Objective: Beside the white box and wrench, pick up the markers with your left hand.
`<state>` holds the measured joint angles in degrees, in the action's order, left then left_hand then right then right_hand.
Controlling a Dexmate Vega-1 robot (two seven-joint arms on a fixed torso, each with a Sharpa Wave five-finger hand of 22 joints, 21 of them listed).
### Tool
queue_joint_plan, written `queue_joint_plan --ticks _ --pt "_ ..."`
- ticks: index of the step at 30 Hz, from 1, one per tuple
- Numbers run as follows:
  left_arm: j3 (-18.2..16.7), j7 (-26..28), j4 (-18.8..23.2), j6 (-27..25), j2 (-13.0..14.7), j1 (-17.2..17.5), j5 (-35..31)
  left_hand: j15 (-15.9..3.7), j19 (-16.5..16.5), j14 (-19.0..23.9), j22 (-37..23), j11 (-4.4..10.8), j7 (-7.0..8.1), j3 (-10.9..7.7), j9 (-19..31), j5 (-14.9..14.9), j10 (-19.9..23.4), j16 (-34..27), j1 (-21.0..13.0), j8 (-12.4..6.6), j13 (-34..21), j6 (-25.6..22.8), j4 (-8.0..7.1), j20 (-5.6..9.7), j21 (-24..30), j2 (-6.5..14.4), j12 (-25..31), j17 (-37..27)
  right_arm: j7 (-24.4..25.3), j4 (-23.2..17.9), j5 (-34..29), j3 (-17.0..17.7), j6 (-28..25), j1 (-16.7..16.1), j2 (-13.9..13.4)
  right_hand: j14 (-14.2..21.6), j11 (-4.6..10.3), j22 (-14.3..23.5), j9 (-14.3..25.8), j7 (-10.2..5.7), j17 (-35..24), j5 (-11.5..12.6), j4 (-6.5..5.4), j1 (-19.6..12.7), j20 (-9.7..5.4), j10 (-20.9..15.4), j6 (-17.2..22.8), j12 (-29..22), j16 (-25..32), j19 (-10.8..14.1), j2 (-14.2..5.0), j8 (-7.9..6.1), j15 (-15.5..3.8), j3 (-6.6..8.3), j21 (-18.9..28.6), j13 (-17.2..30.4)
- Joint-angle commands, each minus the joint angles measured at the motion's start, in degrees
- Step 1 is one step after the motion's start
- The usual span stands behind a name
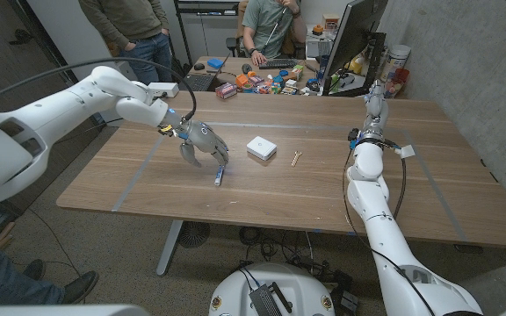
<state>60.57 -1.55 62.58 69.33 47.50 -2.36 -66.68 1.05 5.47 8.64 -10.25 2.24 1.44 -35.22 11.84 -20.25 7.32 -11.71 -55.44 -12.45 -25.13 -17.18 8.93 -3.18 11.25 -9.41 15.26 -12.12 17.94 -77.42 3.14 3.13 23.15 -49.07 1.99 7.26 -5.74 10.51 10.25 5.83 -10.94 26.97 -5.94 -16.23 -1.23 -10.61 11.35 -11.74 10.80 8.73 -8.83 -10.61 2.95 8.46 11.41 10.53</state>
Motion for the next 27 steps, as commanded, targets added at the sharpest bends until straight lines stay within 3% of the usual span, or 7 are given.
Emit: queue_joint_plan --ticks 1,13,21,27 --pt "2.6 11.8 -0.7 -2.1 -0.1 -0.8 -7.4 0.13 0.1 0.3 -0.2 0.14 -0.16 0.48 0.1 -0.4 0.4 -0.6 -0.2 0.21 -0.2 0.2 0.14 -0.18 0.3 0.3 0.3 -0.3 0.7 1.6 -0.1 0.3 1.7 0.4 0.3 0.2 -0.01 0.3 0.3 0.09 0.0 0.3 0.05 0.2 0.24 -0.2 -0.1 0.0 0.2 -0.2 -0.1 -0.28 -0.1 -0.18 0.0 0.1" --pt "4.1 14.6 0.1 -6.3 0.2 0.5 -8.5 0.47 0.1 -0.2 -0.2 -0.06 -0.32 1.11 0.1 -0.5 0.1 -0.5 0.0 0.13 -0.5 0.1 0.04 -0.44 0.3 0.1 0.2 -0.4 0.1 3.6 0.6 0.7 2.4 1.3 0.2 0.3 0.0 0.3 0.3 0.02 0.0 0.3 0.08 0.3 0.21 -0.2 0.0 0.0 0.2 -0.3 -0.1 -0.3 0.0 -0.23 0.0 0.1" --pt "4.2 9.7 -1.7 -5.7 -0.9 1.1 -3.9 0.43 0.1 -0.2 -0.2 -0.01 -0.3 1.46 0.2 -0.6 0.1 -0.5 0.0 -0.4 -0.7 -1.3 -0.03 -0.5 0.3 0.2 0.2 -0.4 -0.3 4.3 0.9 1.0 2.1 1.8 0.0 0.3 -0.02 0.2 0.3 0.0 0.0 0.3 0.08 0.3 0.18 -0.1 0.0 0.0 0.2 -0.3 -0.14 -0.31 -0.01 -0.26 0.0 0.1" --pt "3.9 9.3 -1.2 -6.4 -0.5 2.2 -2.8 0.47 0.0 -0.2 -0.2 -0.16 -0.3 1.66 0.2 -0.6 0.2 -0.6 0.0 -0.44 -0.8 -1.6 -0.07 -0.52 0.3 0.3 0.3 -0.4 -0.5 4.5 1.0 1.1 2.3 2.1 -0.2 0.3 0.01 0.2 0.3 -0.02 0.0 0.3 0.1 0.4 0.22 -0.1 0.0 0.0 0.2 -0.4 -0.14 -0.32 0.03 -0.28 0.0 0.1"
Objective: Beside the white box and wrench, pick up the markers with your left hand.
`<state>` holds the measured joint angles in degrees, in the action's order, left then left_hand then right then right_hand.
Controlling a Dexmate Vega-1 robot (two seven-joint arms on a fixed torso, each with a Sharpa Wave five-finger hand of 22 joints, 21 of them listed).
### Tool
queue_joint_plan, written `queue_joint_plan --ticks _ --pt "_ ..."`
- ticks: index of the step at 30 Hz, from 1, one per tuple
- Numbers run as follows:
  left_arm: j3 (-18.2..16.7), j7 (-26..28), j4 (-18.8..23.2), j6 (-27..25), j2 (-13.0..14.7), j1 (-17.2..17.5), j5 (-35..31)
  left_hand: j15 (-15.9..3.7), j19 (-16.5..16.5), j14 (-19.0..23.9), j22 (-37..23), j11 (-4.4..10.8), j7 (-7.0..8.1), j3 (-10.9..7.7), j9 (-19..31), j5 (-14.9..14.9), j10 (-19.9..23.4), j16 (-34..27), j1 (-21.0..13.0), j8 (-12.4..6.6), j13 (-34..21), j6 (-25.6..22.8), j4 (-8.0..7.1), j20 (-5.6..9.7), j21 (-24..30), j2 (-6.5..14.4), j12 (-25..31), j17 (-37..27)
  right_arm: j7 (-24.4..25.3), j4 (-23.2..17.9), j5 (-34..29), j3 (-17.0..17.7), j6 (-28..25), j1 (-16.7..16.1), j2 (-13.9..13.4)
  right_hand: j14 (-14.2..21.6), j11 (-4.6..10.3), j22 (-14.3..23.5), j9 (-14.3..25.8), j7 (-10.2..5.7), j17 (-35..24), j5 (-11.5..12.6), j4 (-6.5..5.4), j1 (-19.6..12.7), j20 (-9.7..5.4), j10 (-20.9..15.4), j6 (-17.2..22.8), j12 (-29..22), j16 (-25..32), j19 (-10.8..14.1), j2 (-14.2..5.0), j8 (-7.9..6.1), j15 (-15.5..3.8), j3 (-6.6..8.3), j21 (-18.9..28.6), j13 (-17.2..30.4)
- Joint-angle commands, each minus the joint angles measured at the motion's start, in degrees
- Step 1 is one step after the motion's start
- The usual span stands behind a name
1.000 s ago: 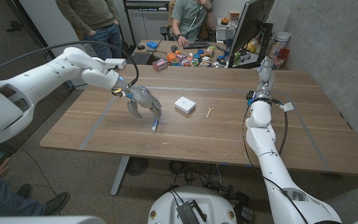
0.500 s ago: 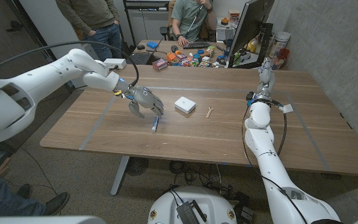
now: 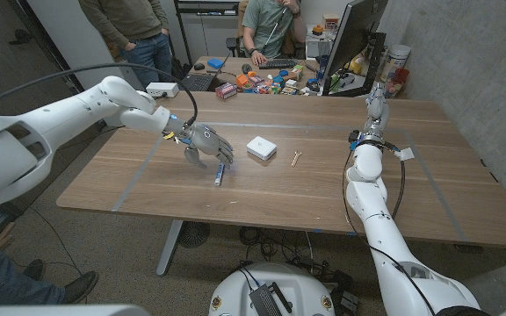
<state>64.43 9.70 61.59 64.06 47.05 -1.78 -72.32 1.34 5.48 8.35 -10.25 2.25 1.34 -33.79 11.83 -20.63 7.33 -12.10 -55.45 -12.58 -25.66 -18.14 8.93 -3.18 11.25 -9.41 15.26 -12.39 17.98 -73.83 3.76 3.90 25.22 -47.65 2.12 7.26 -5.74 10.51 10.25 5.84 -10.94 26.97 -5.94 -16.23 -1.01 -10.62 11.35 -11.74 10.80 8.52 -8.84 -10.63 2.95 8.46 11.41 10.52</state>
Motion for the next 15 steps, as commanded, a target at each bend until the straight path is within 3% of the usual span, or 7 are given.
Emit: queue_joint_plan --ticks 1,9,15 --pt "-0.1 -2.0 0.0 -1.3 0.0 1.8 3.0 0.09 0.0 0.1 -0.2 -0.06 -0.16 0.26 0.2 -0.3 0.3 -0.2 0.0 -0.35 -0.3 -0.7 -0.07 -0.44 0.3 0.3 0.3 -0.2 -0.6 1.0 0.5 0.3 0.3 0.6 -0.3 0.3 0.02 0.2 0.3 -0.03 0.0 0.3 0.1 0.4 -0.01 -0.1 0.0 0.0 0.2 -0.2 -0.14 -0.31 0.09 -0.29 0.1 0.1" --pt "-0.9 2.3 4.3 -4.8 2.2 3.9 0.3 0.09 -0.4 0.2 -0.2 0.02 -0.11 0.41 0.2 -0.3 0.5 -0.3 0.0 -0.37 -0.5 -0.9 -0.11 -0.55 0.2 0.4 0.4 -0.2 -0.8 2.0 0.9 0.6 1.2 0.9 -0.2 0.3 -0.04 0.2 0.3 -0.08 0.0 0.3 0.13 0.4 0.06 -0.1 -0.1 0.0 0.2 -0.3 -0.13 -0.3 0.08 -0.32 0.1 0.1" --pt "-1.4 2.4 5.4 -5.9 2.9 5.0 0.3 0.3 -0.5 0.5 -0.2 0.04 -0.21 0.53 0.2 -0.4 0.7 -0.4 0.0 -0.47 -0.6 -1.3 -0.14 -0.56 0.2 0.5 0.5 -0.2 -0.9 2.6 1.0 0.8 1.7 1.2 -0.3 0.3 -0.1 0.2 0.3 -0.04 0.0 0.3 0.16 0.4 0.09 -0.1 0.0 -0.1 0.2 -0.3 -0.11 -0.31 0.07 -0.35 0.1 0.1"
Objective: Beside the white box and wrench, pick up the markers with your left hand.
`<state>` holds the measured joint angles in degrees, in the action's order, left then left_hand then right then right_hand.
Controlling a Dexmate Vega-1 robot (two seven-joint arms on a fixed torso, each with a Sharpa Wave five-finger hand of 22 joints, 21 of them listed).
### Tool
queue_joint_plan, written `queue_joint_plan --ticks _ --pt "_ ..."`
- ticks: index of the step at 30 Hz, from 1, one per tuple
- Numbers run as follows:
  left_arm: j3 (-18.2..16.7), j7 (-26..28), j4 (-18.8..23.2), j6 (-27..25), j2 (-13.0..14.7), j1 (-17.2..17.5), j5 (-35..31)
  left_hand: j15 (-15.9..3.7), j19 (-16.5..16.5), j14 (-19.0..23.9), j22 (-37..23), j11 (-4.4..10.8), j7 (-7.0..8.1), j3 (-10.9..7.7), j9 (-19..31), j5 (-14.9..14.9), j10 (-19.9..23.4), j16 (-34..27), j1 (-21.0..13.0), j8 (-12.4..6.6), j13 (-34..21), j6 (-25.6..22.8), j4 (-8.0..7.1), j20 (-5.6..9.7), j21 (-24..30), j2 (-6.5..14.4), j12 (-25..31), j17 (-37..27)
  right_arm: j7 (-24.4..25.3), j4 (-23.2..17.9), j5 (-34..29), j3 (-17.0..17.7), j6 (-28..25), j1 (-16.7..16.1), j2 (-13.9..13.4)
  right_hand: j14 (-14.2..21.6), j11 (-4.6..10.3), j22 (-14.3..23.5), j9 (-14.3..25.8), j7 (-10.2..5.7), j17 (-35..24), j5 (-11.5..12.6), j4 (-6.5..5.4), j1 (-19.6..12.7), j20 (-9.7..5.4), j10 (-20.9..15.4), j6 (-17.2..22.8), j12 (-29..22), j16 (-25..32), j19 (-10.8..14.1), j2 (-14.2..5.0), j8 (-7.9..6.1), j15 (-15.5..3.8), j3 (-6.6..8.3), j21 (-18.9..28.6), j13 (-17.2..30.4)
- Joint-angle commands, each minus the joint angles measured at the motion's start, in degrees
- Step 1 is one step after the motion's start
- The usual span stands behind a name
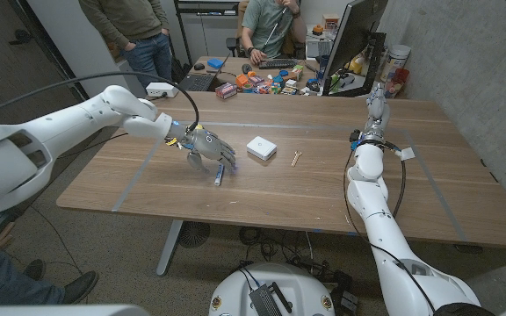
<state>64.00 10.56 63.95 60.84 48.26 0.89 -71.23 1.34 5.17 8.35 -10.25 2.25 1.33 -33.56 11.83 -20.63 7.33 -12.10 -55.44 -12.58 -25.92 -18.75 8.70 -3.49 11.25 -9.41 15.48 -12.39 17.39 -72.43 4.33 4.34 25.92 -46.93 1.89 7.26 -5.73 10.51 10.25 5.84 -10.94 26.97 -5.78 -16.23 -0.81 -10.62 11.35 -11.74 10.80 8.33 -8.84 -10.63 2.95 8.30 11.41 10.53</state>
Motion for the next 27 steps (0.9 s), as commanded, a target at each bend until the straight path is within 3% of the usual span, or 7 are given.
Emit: queue_joint_plan --ticks 1,17,27 --pt "-1.0 1.3 2.9 -2.6 1.6 2.4 -0.5 0.27 -0.2 0.5 -0.2 0.0 -0.19 0.33 0.2 -0.4 0.7 -0.4 0.0 -0.49 -0.3 -0.7 0.08 -0.24 0.2 0.5 0.3 -0.2 -0.5 1.3 0.5 0.4 1.0 0.5 0.0 0.3 -0.11 0.2 0.3 -0.04 0.0 0.3 0.0 0.4 -0.14 -0.1 0.0 -0.1 0.2 -0.1 -0.11 -0.31 0.08 -0.19 0.1 0.1" --pt "-2.6 -1.7 3.7 -4.5 1.9 5.3 3.0 0.06 -0.6 0.9 -0.2 0.17 -0.12 0.64 0.1 -0.6 1.4 -0.6 -0.1 -0.78 -0.6 -1.9 0.02 -0.41 0.1 0.8 0.6 -0.3 -0.5 2.2 0.9 0.8 1.3 0.8 0.0 0.3 -0.11 0.2 0.3 -0.12 0.0 0.4 0.06 0.5 -0.14 -0.1 -0.1 -0.1 0.2 -0.2 -0.09 -0.29 0.12 -0.25 0.1 0.1" --pt "-3.8 3.8 8.1 -10.4 4.3 9.2 -0.6 -0.02 -0.5 2.1 -0.2 0.43 -0.13 0.78 0.1 -0.8 2.7 -1.1 -0.3 -1.19 -0.9 -3.4 0.01 -0.47 0.3 1.0 1.1 -0.3 0.0 2.9 1.2 1.2 2.3 0.7 0.4 0.3 -0.11 0.2 0.3 -0.14 0.1 0.4 0.11 0.5 -0.16 0.0 -0.2 -0.1 0.2 -0.2 -0.08 -0.29 0.17 -0.29 0.2 0.1"
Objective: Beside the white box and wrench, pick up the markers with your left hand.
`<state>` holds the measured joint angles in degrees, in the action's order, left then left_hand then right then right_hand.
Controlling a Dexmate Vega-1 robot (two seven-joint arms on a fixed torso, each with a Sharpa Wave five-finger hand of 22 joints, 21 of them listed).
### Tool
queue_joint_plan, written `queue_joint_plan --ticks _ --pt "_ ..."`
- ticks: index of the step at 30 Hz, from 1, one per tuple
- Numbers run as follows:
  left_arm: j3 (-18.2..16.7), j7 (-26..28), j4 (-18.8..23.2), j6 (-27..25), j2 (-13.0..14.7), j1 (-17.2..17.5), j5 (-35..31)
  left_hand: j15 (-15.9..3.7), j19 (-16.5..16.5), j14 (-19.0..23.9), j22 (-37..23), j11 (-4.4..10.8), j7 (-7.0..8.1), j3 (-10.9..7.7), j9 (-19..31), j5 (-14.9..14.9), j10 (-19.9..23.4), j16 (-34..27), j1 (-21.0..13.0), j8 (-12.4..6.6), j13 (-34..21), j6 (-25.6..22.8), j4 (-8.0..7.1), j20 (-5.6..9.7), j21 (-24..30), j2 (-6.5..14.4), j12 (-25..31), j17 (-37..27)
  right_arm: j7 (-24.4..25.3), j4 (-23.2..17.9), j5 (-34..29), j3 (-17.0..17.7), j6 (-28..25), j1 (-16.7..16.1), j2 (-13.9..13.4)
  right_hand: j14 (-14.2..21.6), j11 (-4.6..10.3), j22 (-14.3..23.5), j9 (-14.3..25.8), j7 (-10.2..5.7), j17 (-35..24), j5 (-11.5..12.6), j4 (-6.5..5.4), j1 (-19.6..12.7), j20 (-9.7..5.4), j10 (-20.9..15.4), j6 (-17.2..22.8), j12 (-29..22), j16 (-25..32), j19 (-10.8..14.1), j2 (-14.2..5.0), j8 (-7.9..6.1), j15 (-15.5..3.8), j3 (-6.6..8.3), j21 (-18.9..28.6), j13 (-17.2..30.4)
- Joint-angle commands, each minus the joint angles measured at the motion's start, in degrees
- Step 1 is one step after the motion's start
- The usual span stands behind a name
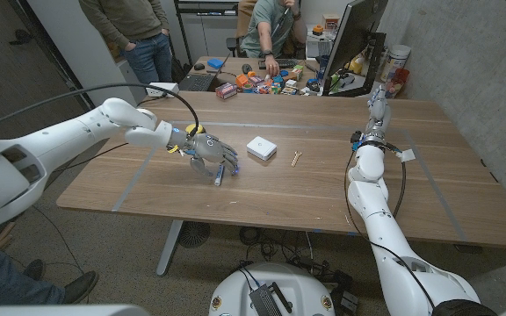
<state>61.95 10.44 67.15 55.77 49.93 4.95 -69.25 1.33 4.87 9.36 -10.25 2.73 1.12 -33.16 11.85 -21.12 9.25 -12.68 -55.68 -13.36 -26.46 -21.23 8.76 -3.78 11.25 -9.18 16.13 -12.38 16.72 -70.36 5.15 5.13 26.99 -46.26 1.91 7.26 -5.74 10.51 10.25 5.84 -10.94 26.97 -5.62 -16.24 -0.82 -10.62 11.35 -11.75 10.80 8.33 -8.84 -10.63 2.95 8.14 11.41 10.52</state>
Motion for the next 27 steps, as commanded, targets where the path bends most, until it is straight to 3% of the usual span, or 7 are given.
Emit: queue_joint_plan --ticks 1,9,13,19,27 --pt "-1.9 4.0 5.2 -5.9 2.7 5.5 -2.5 -0.05 -0.1 1.1 -0.2 -0.05 -0.16 0.39 0.1 -0.3 1.3 -0.5 -0.1 -0.58 -0.4 -1.5 -0.04 -0.19 0.3 0.8 0.6 -0.3 0.6 0.9 0.5 0.5 1.3 0.0 0.4 0.3 -0.13 0.2 0.3 -0.1 0.1 0.4 -0.03 0.5 -0.15 -0.1 -0.2 -0.1 0.2 -0.3 -0.06 -0.29 0.17 -0.14 0.2 0.1" --pt "-2.8 3.8 6.5 -8.4 3.7 8.5 -1.0 -0.33 0.0 2.2 -0.2 0.3 0.07 0.35 0.1 -0.5 2.9 -0.8 -0.6 -1.3 -0.6 -3.9 0.09 -0.18 0.4 1.1 1.2 -0.3 0.5 1.2 0.7 0.7 1.5 0.1 0.4 0.2 -0.16 0.2 0.3 -0.14 0.1 0.4 0.02 0.5 -0.12 0.0 -0.3 -0.1 0.2 -0.4 -0.03 -0.26 0.16 -0.19 0.1 0.1" --pt "-3.3 4.8 6.9 -8.8 4.1 9.4 -0.5 -0.92 0.2 3.8 -0.2 1.09 -0.38 0.18 0.0 -0.7 4.9 -1.2 -1.5 -3.1 -0.9 -9.8 0.29 -0.25 0.5 1.3 1.9 -0.3 0.4 1.4 0.8 0.7 1.6 0.1 0.5 0.2 -0.19 0.2 0.3 -0.17 0.1 0.5 0.03 0.5 -0.02 0.1 -0.3 -0.1 0.2 -0.5 -0.04 -0.25 0.19 -0.21 0.1 0.1" --pt "-4.2 7.3 7.1 -9.5 4.4 10.7 0.3 -3.25 1.6 7.1 -0.2 3.39 -1.27 -0.42 -0.5 -0.6 9.8 -1.9 -3.1 -6.92 -1.3 -23.5 0.44 -0.01 0.9 1.5 3.4 -0.1 0.3 1.2 0.8 0.6 1.7 0.2 0.5 0.2 -0.3 0.2 0.3 -0.19 0.1 0.5 0.06 0.5 0.1 0.1 -0.4 -0.1 0.1 -0.6 -0.05 -0.25 0.2 -0.23 0.1 0.1" --pt "-5.0 10.4 7.5 -10.3 4.6 11.8 0.2 -4.67 2.4 10.0 -0.2 5.88 -1.87 -1.05 -1.0 -0.3 13.6 -2.6 -4.2 -8.46 -1.0 -31.6 0.42 0.18 0.9 1.5 4.2 -0.2 0.1 1.0 0.8 0.6 1.7 0.2 0.4 0.2 -0.32 0.2 0.3 -0.16 0.1 0.5 0.09 0.6 0.16 0.1 -0.4 -0.1 0.2 -0.8 -0.02 -0.24 0.31 -0.28 0.1 0.1"
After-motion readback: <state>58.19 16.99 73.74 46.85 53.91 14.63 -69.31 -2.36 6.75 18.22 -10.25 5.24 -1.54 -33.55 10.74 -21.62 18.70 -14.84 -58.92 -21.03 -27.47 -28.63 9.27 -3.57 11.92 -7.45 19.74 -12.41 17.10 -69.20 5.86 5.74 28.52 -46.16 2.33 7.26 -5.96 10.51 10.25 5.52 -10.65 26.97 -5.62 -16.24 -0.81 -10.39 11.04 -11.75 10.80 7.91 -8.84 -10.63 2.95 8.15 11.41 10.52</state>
